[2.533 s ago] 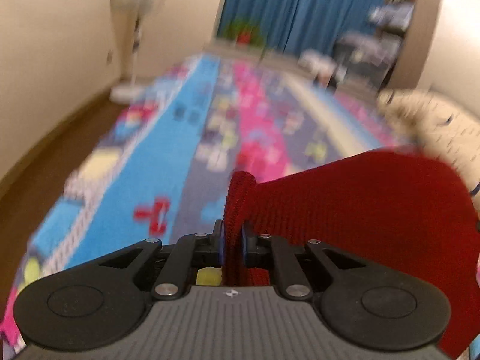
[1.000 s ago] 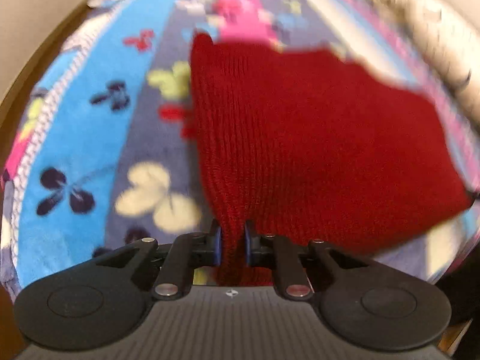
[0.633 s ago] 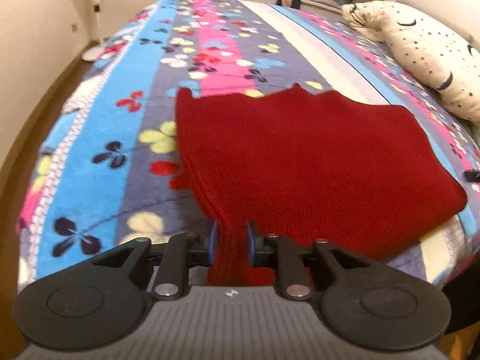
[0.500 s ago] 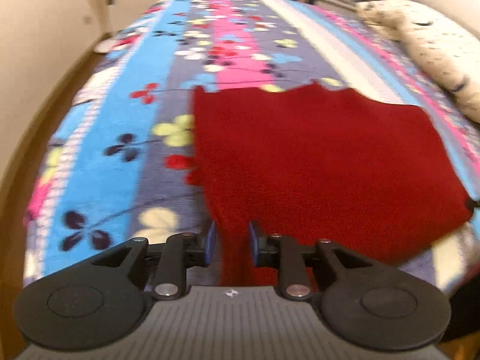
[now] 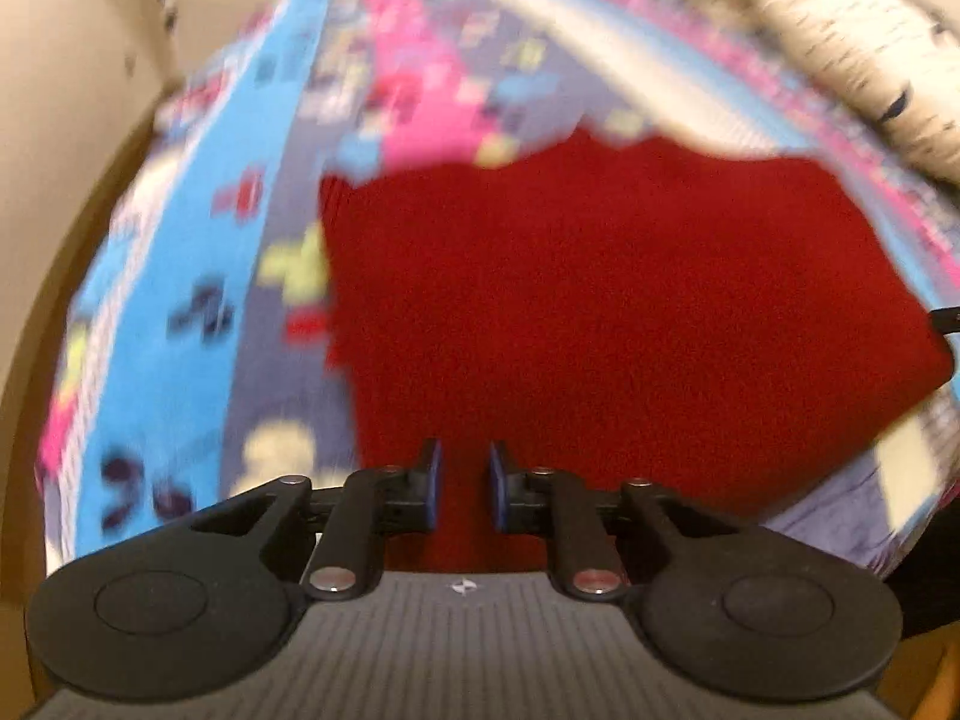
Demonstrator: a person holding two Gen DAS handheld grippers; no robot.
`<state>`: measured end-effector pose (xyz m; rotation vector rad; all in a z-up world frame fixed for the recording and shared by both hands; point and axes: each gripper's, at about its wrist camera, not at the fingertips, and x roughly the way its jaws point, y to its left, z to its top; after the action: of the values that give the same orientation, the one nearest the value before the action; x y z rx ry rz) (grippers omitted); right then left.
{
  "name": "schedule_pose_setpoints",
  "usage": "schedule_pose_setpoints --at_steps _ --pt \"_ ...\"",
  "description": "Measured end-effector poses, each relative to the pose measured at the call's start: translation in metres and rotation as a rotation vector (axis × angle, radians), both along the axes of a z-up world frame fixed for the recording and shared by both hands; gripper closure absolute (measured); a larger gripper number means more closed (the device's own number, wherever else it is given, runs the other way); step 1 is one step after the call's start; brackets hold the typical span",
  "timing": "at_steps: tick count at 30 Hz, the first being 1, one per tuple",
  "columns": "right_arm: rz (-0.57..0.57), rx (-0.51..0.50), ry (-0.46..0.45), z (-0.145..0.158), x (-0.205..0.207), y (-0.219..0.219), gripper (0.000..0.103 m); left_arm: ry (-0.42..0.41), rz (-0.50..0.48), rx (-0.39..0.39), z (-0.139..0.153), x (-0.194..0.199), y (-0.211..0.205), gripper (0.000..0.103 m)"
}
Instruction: Fold small clothes
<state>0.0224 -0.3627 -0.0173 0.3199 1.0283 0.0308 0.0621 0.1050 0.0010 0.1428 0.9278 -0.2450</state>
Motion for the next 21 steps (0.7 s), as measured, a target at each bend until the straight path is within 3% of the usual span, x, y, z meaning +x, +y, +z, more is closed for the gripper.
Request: schedule_pose_setpoints --at_steps 2,4,7,12,14,16,18,21 --pt "0.014 -0.041 0.036 -0.008 0.005 0.003 0.086 -0.044 -0.024 -0.025 0.007 -0.002 -0.008 0.074" --pt "0.018 -0.086 0.115 -0.024 0.007 0.004 0.086 -0.029 -0.026 -0.006 0.002 0.005 -0.016 0.066" --pt "0.019 -0.076 0.054 -0.014 0.005 0.006 0.085 0.122 0.034 0.078 -0.027 0.024 -0.017 0.061" --pt "0.031 -0.029 -0.037 -0.002 0.006 0.006 0.076 -0.008 0.021 0.006 -0.003 0.018 -0.025 0.061" --pt "0.066 -0.026 -0.054 -0.001 0.008 0.014 0.072 -0.013 0.02 -0.002 -0.005 0.018 -0.03 0.061" --pt "0.113 -0.027 -0.065 -0.001 0.014 0.024 0.066 -0.005 0.017 0.012 -0.009 0.019 -0.037 0.054" --pt "0.163 -0.063 -0.03 -0.009 0.02 0.036 0.06 0.007 0.014 0.032 -0.014 0.024 -0.039 0.05" --pt "0.191 -0.14 0.041 -0.024 0.025 0.047 0.059 0.018 0.011 0.067 -0.019 0.031 -0.041 0.048"
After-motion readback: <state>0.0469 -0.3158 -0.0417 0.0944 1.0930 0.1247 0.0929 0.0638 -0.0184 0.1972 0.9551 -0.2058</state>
